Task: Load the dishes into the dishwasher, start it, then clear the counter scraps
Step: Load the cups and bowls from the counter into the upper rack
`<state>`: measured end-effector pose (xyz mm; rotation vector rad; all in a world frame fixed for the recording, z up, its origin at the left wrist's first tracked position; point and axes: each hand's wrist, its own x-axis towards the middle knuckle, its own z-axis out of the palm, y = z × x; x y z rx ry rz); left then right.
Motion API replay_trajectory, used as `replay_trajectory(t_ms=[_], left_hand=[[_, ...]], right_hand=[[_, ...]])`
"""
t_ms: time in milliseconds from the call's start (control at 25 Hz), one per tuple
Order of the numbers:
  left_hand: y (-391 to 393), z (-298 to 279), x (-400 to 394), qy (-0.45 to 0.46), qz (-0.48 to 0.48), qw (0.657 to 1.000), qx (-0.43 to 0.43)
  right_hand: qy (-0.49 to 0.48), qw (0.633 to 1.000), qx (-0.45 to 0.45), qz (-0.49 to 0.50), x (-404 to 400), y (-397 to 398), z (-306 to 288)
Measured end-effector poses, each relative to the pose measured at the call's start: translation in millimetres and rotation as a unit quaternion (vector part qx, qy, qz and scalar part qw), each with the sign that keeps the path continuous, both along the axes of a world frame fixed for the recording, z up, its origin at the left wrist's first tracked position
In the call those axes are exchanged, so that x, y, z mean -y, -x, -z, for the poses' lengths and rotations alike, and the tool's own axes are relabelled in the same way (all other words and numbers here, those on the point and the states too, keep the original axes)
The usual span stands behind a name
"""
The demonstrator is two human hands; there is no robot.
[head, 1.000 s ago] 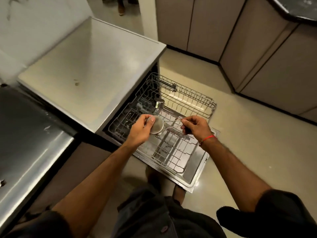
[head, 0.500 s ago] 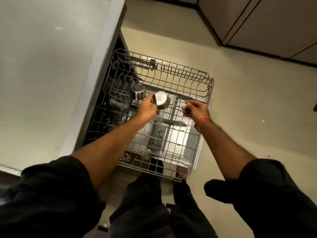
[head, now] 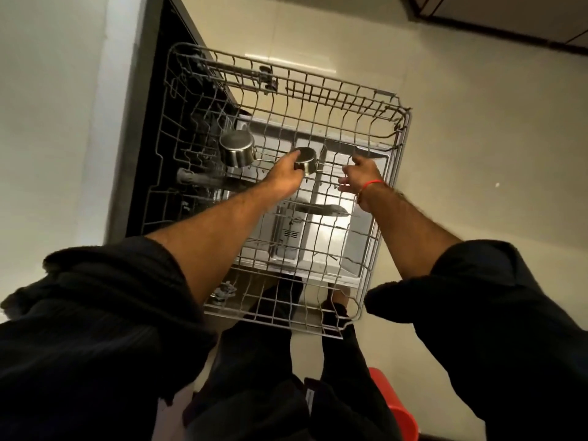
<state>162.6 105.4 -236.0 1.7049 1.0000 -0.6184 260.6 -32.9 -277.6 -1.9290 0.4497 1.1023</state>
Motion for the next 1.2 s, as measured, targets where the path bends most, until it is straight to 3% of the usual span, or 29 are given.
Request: replay_trajectory(t_ms=[280,480,640,1000,1200], left_hand=[[47,-36,9,-0.030,-0.083,0.995,0.050],[110,-87,36,-0.102,-0.097,0.984,0.113],[174,-123,70,-0.161,-0.177,0.957,0.167],[356,-179,157,-0.252,-0.391,0.859,0.214],[478,-200,209,-0.295,-0.523,0.775,0.198]], right_hand=[[-0.028,0.998,0.035,-0.044,15,26,-44],[-0.110,0.976,0.060,-0.176,27,71,-109],[-0.180,0.944,0.074,-0.268,33,118,-158],[-0.276,0.809,0.090,-0.511,30,261,-228],[-0.319,0.726,0.058,-0.607,23,373,-255]])
